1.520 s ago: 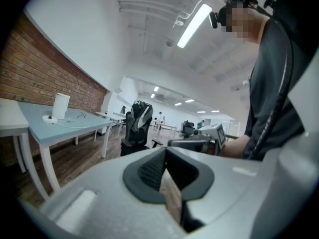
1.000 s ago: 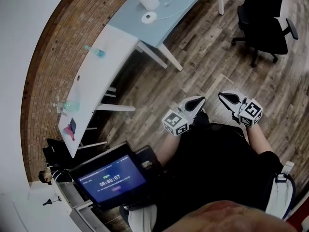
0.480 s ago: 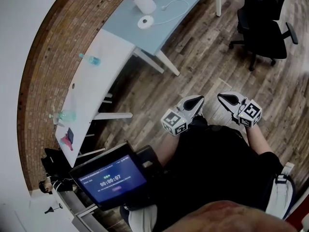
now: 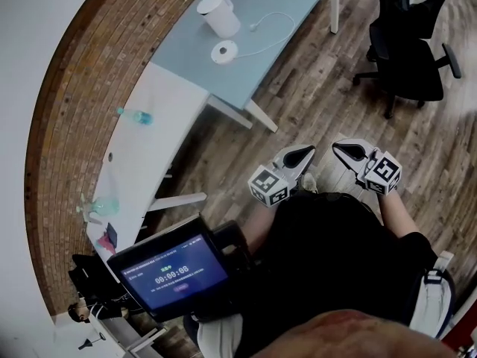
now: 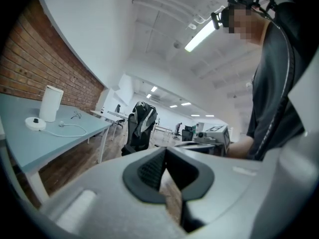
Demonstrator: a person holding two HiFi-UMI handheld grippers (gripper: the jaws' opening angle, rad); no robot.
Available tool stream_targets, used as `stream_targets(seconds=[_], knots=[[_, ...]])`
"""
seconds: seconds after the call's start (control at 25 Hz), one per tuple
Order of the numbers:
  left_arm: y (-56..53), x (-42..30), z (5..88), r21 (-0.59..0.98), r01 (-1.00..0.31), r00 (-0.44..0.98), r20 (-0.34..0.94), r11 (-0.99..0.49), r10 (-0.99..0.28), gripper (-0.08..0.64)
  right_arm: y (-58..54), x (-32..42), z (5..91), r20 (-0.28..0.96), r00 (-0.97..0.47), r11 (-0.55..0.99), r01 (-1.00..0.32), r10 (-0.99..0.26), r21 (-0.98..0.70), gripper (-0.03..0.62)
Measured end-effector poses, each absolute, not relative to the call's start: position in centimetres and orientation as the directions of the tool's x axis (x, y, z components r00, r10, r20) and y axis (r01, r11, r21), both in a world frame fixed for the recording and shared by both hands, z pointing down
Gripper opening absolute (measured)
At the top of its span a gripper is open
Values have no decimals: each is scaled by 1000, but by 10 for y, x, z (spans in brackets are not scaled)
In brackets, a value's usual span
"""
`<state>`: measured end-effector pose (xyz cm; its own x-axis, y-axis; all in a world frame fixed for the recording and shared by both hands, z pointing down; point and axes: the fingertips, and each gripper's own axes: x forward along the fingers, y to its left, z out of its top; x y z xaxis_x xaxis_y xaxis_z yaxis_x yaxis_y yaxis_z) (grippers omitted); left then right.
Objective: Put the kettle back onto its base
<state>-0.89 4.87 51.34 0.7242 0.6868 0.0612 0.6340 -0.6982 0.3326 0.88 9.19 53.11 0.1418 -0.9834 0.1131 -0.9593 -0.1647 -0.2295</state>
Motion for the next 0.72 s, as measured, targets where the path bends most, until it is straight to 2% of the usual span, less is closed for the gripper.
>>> stream_targets(seconds=[0.36, 0.72], knots=[[-8, 45, 514, 316, 669, 695, 57, -673, 717, 3, 36, 51, 536, 89, 158, -176, -953, -983, -248, 3], [-40, 78, 523, 310, 672, 691, 65, -673, 720, 3, 22, 101, 535, 127, 230, -251, -949, -965, -192, 3]])
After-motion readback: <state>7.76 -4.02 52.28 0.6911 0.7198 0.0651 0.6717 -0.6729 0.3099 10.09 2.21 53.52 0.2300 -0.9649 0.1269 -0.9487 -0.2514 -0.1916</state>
